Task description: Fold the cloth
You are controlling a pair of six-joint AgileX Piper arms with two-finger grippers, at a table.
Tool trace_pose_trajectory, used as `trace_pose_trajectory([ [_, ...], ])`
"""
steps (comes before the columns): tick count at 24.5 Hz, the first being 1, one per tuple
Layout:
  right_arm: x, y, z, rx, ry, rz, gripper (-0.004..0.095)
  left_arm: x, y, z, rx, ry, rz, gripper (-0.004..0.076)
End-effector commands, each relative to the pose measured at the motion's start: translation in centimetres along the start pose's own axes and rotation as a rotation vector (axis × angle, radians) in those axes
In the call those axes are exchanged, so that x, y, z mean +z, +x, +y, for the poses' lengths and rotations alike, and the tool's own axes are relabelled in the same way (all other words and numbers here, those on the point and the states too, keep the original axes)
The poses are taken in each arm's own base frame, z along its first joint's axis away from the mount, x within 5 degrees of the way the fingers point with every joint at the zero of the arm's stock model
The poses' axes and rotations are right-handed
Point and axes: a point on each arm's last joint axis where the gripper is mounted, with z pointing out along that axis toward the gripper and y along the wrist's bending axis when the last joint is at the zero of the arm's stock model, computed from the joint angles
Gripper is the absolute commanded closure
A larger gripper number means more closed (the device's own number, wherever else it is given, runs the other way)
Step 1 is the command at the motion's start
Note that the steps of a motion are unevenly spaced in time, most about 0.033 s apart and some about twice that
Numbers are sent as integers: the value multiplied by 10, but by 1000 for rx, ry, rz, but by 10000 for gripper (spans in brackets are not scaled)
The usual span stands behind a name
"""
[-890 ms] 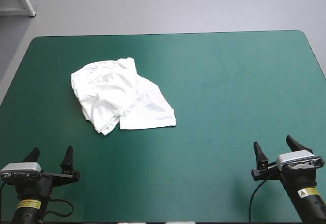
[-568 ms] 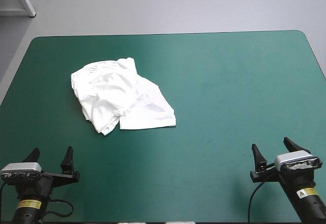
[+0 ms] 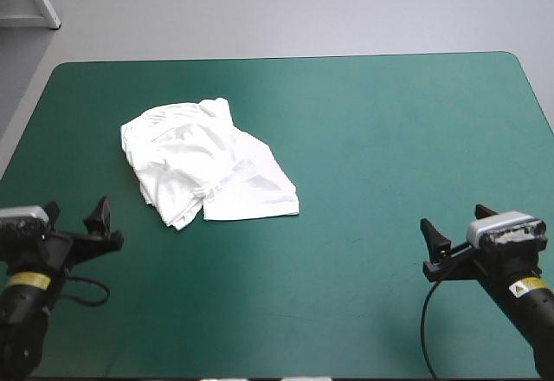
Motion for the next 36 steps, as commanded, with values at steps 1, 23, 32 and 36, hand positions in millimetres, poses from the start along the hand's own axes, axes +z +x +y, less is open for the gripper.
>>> trace_pose_trajectory([
  [1,19,-39,-1,35,-55,78,122,36,-72,-3,-65,11,-39,167],
  [23,35,-60,10,139,-236,265,193,333,-55,47,-261,-39,417,167],
  [32,46,-62,14,185,-312,253,193,361,-19,55,-180,-57,503,172],
  [36,63,-59,20,176,-349,280,194,365,-12,56,-161,-63,521,266],
])
